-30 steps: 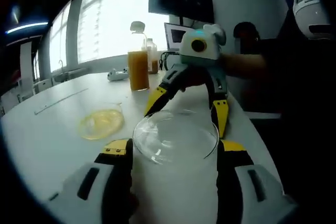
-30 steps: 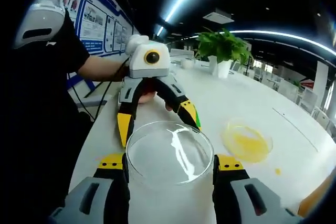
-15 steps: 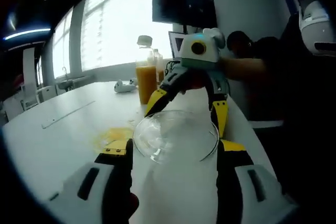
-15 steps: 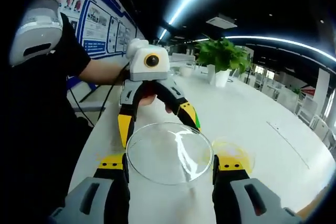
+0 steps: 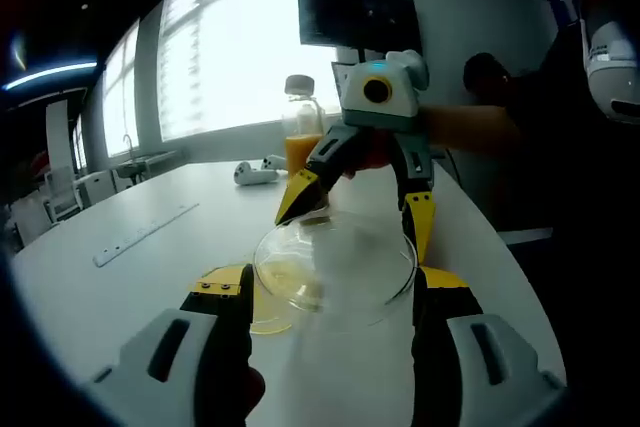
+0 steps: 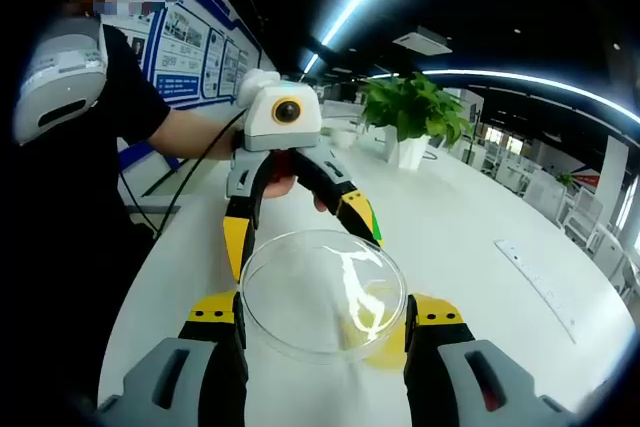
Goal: Open the Petri dish lid, place the lid on the table, pour the liquid culture medium into the Petri dish, pick up the Petri dish lid from the table, and close the Petri dish
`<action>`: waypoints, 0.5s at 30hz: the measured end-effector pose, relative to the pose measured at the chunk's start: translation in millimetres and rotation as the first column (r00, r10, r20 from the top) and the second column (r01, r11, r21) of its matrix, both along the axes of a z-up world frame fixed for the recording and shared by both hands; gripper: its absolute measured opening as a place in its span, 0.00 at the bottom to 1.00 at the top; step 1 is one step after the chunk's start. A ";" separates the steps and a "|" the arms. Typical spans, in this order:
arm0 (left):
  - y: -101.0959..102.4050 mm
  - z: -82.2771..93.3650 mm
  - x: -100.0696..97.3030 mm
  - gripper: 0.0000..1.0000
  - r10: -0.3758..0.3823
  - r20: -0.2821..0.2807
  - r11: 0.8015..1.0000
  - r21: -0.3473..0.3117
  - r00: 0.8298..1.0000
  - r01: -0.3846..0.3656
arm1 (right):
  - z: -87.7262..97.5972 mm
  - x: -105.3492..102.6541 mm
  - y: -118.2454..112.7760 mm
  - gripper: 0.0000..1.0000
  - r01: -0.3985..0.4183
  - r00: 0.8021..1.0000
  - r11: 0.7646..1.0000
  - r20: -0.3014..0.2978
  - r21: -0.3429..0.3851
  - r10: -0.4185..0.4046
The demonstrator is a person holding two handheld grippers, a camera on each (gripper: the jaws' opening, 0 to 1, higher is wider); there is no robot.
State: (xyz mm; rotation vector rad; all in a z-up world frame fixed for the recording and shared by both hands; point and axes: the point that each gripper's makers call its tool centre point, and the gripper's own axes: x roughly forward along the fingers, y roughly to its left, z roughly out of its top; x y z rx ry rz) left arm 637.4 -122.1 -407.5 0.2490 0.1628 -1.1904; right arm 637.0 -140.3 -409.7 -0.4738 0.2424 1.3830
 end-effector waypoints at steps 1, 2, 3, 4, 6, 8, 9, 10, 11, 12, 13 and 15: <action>0.4 -0.2 1.9 0.55 0.000 -0.002 1.000 -0.001 1.000 0.000 | -0.4 1.7 0.1 0.58 0.001 1.000 1.000 -0.003 0.000 -0.001; 0.9 -0.6 3.7 0.55 0.001 -0.003 1.000 -0.003 1.000 -0.001 | -0.7 3.2 0.4 0.58 0.002 1.000 1.000 -0.004 0.001 -0.002; 1.2 -1.1 5.6 0.55 0.001 -0.006 1.000 -0.004 1.000 -0.001 | -1.1 4.7 0.6 0.58 0.003 1.000 1.000 -0.006 0.001 -0.003; 1.4 -1.9 7.6 0.55 0.001 -0.009 1.000 -0.007 1.000 -0.001 | -1.1 6.1 0.6 0.58 0.003 1.000 1.000 -0.006 0.001 -0.003; 1.4 -2.9 10.6 0.55 0.002 -0.014 1.000 -0.010 1.000 -0.002 | -1.6 9.0 0.8 0.58 0.004 1.000 1.000 -0.007 0.000 -0.004; 1.3 -3.0 13.0 0.55 0.004 -0.013 1.000 -0.010 1.000 -0.004 | -2.0 11.4 0.9 0.58 0.006 1.000 1.000 -0.007 -0.003 -0.006; 1.4 -2.9 13.6 0.55 0.004 -0.013 1.000 -0.009 1.000 -0.004 | -2.3 12.5 0.8 0.58 0.006 1.000 1.000 -0.008 -0.005 -0.006; 1.7 -2.4 14.7 0.55 0.004 -0.011 1.000 -0.009 1.000 -0.004 | -2.0 13.5 0.8 0.58 0.006 1.000 1.000 -0.008 -0.006 -0.006; 2.2 -1.9 16.3 0.55 0.005 -0.010 1.000 -0.009 1.000 -0.005 | -1.7 15.0 1.1 0.58 0.008 1.000 1.000 -0.008 -0.005 -0.008; 2.5 -1.5 17.7 0.55 0.005 -0.010 1.000 -0.009 1.000 -0.005 | -1.5 16.4 1.5 0.58 0.009 1.000 1.000 -0.008 -0.005 -0.009; 2.7 -1.4 19.3 0.55 0.005 -0.009 1.000 -0.008 1.000 -0.005 | -1.5 18.5 1.8 0.57 0.011 1.000 1.000 -0.006 -0.005 -0.011; 2.9 -1.4 22.4 0.55 0.006 -0.007 1.000 -0.004 1.000 -0.006 | -1.6 21.6 1.9 0.57 0.013 1.000 1.000 -0.005 -0.006 -0.013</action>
